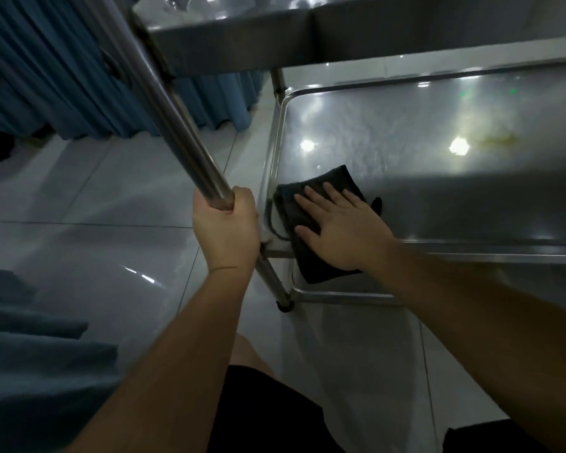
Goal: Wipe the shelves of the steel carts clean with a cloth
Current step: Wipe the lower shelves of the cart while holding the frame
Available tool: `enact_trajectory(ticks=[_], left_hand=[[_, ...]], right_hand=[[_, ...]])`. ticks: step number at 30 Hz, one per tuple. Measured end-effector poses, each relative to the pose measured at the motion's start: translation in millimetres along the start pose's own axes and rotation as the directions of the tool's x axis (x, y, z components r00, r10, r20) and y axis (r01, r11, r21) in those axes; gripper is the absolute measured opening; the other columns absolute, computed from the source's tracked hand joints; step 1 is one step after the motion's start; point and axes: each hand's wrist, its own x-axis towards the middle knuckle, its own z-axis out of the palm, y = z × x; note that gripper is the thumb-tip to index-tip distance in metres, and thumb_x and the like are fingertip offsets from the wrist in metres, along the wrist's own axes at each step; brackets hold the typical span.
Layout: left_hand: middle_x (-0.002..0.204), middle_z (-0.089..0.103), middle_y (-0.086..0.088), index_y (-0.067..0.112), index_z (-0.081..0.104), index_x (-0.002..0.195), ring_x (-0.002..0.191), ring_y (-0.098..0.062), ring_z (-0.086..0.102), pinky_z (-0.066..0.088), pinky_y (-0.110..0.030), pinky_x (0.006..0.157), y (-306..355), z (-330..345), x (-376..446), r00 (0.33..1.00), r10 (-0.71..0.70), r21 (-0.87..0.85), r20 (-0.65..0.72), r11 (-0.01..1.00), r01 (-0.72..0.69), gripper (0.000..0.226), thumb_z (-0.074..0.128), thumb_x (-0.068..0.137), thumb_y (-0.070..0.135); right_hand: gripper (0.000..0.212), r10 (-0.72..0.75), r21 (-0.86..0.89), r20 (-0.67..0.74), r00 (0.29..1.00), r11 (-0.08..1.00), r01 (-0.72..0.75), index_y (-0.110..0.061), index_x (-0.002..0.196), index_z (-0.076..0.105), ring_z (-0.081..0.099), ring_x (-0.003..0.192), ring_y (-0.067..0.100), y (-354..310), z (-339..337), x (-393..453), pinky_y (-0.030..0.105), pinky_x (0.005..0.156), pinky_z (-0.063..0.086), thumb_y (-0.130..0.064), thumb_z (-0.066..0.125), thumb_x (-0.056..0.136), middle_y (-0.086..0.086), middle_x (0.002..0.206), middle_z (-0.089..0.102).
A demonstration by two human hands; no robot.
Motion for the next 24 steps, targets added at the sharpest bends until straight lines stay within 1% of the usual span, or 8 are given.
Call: enact_trajectory(ticks=[2,6,8,11,12,17,21,24], left_hand=[[0.083,0.067,-0.018,0.013,0.058,0.098,0.064,-0.03,0.067,0.059,-0.04,0.05,0,-5,-2,1.0,-0.01,0.058,0.018,0.998,0.009,0.022,0.064,0.09,0.033],[0.086,0.066,0.002,0.025,0.055,0.104,0.071,-0.007,0.069,0.051,-0.018,0.052,-16,-24,-10,0.993,0.031,0.277,0.115,0.959,-0.062,0.029,0.071,0.092,0.046],[0.099,0.06,0.001,0.026,0.052,0.107,0.083,-0.01,0.066,0.051,-0.02,0.062,-35,-36,-29,0.987,0.013,0.419,0.161,0.904,-0.08,0.036,0.078,0.09,0.045],[0.099,0.059,0.0,0.022,0.052,0.114,0.079,-0.014,0.062,0.046,-0.025,0.054,-65,-39,-81,0.941,-0.297,0.582,0.161,0.799,0.152,0.041,0.079,0.092,0.043],[0.094,0.061,0.004,0.024,0.055,0.113,0.075,-0.01,0.062,0.048,-0.025,0.052,-70,-34,-102,0.909,-0.345,0.643,0.232,0.756,0.123,0.034,0.077,0.094,0.04],[0.085,0.06,0.015,0.046,0.052,0.095,0.081,0.0,0.062,0.046,-0.014,0.059,-37,28,-142,0.777,-0.071,0.466,0.626,0.832,-0.3,0.015,0.065,0.097,0.039],[0.108,0.055,0.009,0.032,0.054,0.112,0.093,-0.008,0.053,0.045,-0.026,0.078,2,108,-137,0.694,0.258,0.339,0.672,0.725,-0.599,0.016,0.057,0.097,0.039],[0.123,0.055,-0.001,0.02,0.058,0.123,0.101,-0.007,0.041,0.037,-0.027,0.086,13,162,-140,0.691,0.269,0.386,0.671,0.669,-0.635,0.027,0.054,0.102,0.037]], right_hand=[[0.075,0.057,0.0,-0.018,0.998,0.998,-0.057,-0.037,0.165,0.003,-0.003,0.159,0.014,24,-3,-17,0.039,0.126,-0.005,-0.071,0.006,0.098,-0.012,0.172,0.001],[0.076,0.157,-0.024,-0.029,0.987,0.987,-0.157,-0.038,0.164,0.0,-0.003,0.159,0.012,72,-10,-54,0.036,0.124,-0.004,-0.073,0.006,0.098,-0.015,0.172,-0.001],[0.078,0.202,-0.035,-0.015,0.979,0.979,-0.202,-0.039,0.164,-0.005,-0.006,0.158,0.012,98,-17,-74,0.037,0.126,-0.004,-0.075,0.003,0.096,-0.016,0.171,-0.007],[0.081,0.285,-0.034,0.0,0.959,0.958,-0.284,-0.041,0.163,-0.01,-0.009,0.158,0.012,135,-29,-102,0.04,0.128,-0.002,-0.078,-0.002,0.091,-0.017,0.17,-0.011],[0.081,0.315,-0.03,0.001,0.949,0.949,-0.315,-0.041,0.163,-0.01,-0.009,0.158,0.012,144,-32,-108,0.041,0.128,-0.002,-0.078,-0.002,0.091,-0.017,0.17,-0.012],[0.076,0.403,-0.01,-0.012,0.915,0.915,-0.403,-0.037,0.164,-0.006,-0.007,0.159,0.019,147,-36,-113,0.045,0.128,-0.001,-0.071,0.009,0.098,-0.013,0.172,-0.008],[0.075,0.349,0.002,-0.019,0.937,0.937,-0.349,-0.036,0.164,-0.005,-0.006,0.159,0.021,149,-34,-114,0.046,0.128,0.0,-0.07,0.008,0.099,-0.012,0.172,-0.006],[0.075,0.309,0.0,-0.017,0.951,0.951,-0.309,-0.039,0.164,-0.006,-0.007,0.159,0.017,163,-36,-125,0.043,0.127,-0.002,-0.073,0.004,0.098,-0.013,0.172,-0.007]])
